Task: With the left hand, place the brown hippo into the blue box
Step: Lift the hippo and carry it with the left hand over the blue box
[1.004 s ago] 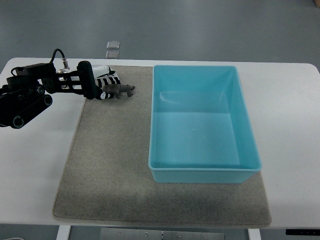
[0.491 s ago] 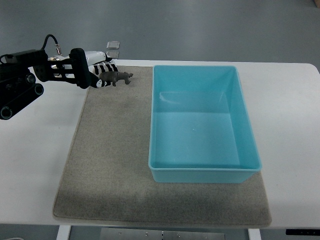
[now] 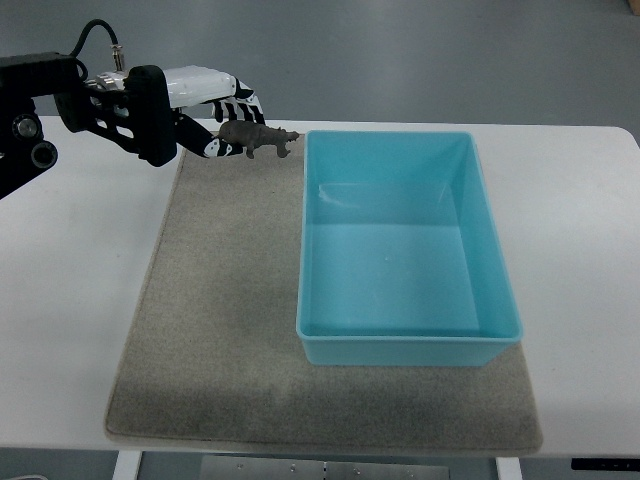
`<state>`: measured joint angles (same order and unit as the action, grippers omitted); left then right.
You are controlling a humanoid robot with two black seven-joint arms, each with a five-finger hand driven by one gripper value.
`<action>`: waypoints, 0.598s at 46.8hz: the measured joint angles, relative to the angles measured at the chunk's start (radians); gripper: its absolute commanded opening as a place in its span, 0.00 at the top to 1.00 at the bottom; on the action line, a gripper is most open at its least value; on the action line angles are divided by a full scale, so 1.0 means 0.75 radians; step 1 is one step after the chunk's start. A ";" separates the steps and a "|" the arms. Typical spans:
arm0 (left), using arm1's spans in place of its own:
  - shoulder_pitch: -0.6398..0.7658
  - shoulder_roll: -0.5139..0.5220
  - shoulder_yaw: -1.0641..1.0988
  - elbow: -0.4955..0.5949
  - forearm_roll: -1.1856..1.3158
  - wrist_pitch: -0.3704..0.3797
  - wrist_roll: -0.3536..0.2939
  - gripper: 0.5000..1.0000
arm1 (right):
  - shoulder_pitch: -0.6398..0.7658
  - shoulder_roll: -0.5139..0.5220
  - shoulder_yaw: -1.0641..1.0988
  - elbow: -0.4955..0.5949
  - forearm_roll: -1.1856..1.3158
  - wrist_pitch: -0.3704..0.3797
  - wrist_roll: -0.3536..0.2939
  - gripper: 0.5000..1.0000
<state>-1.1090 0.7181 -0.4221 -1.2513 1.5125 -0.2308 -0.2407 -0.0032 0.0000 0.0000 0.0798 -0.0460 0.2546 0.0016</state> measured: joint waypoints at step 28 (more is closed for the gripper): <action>-0.168 -0.313 0.082 0.066 0.138 -0.071 0.009 1.00 | 0.000 0.000 0.000 0.000 0.000 0.000 0.000 0.13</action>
<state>-1.2347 0.4830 -0.3606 -1.2014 1.6163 -0.2839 -0.2343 -0.0032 0.0000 0.0000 0.0798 -0.0460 0.2546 0.0015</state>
